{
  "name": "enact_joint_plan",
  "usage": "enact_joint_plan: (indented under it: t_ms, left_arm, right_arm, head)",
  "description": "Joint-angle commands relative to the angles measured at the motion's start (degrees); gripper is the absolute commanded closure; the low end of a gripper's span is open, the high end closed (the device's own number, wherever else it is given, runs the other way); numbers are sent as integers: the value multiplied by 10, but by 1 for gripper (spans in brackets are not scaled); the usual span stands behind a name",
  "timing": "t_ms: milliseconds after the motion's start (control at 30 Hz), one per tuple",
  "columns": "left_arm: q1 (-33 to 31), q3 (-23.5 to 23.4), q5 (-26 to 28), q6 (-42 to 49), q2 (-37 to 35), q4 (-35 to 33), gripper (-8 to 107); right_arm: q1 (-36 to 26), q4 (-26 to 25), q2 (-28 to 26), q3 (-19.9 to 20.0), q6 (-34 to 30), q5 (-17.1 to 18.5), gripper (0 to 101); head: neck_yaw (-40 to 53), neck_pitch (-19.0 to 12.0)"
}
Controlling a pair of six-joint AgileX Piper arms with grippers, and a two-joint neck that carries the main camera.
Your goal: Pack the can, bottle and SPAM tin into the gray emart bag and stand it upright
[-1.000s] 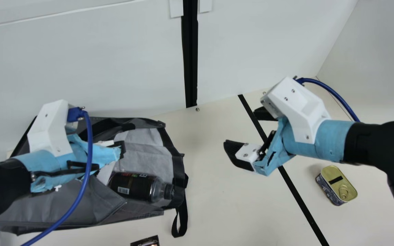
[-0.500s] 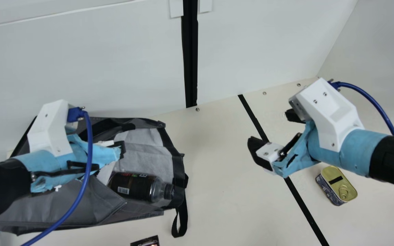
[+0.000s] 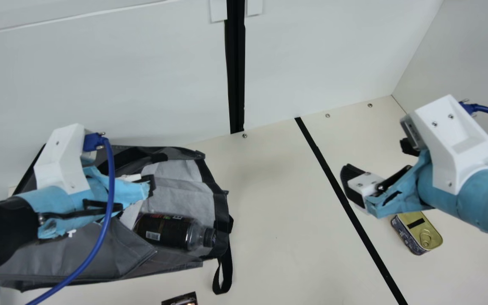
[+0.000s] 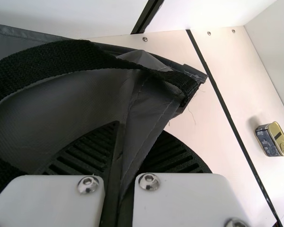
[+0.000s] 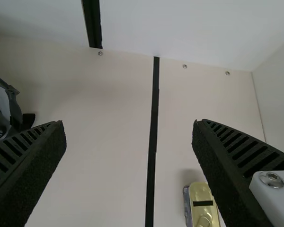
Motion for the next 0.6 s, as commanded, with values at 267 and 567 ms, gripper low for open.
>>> enact_joint_plan:
  t_ms: [267,567]
  left_arm:
    - [0,0,0,0,0,0,107]
    - [0,0,0,0,0,0,107]
  right_arm:
    - [-26,-60,-15,-34,58,51,6]
    - [-34,-95,-30,-27,100,63,6]
  head:
    - [-1,-13]
    - [-1,-13]
